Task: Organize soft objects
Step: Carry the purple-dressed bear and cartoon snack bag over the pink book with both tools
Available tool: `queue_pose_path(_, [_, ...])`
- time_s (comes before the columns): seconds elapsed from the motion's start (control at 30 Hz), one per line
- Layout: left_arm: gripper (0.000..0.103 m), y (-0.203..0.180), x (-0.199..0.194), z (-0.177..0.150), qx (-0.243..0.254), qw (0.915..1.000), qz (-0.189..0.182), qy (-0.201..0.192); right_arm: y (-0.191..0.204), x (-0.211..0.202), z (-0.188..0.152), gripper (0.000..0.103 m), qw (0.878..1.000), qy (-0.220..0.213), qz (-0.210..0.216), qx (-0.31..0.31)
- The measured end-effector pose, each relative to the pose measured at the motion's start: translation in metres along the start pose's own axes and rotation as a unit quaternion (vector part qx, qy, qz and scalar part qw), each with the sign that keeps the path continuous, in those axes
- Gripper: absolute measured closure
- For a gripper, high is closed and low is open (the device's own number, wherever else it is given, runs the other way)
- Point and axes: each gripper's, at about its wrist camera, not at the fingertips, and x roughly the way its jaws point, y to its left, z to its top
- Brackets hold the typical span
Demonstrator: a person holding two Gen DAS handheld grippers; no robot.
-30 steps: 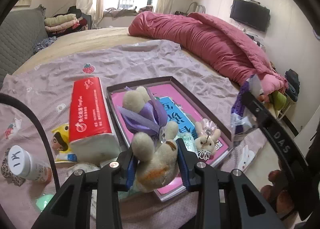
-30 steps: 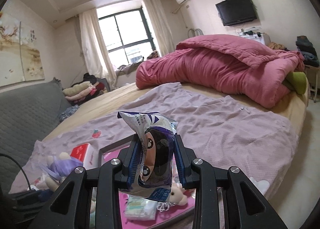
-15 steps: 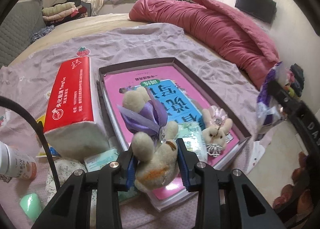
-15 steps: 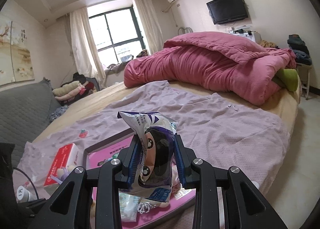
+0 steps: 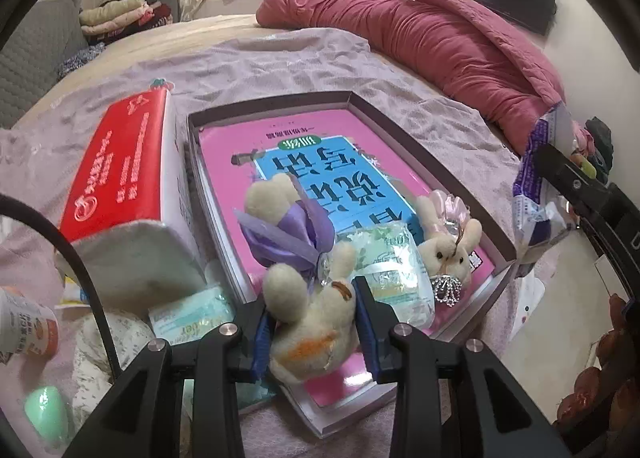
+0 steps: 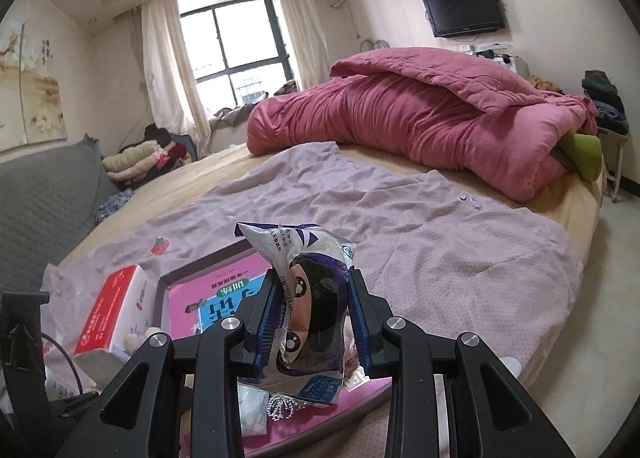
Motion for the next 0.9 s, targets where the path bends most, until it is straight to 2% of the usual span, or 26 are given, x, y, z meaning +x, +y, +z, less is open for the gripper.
queue_pose_path(0.43, [0.066,-0.001,0.008,-0.011,-0.002,0.9996,-0.019,0.019,0.005,0.027,-0.006,0.069,0.998,0.061,-0.005,-0.012])
queue_pose_path(0.9, [0.066,0.001,0.000,-0.016,-0.004,0.9992,-0.036,0.017,0.008,0.053,-0.014,0.069,0.992,0.122,-0.030,-0.027])
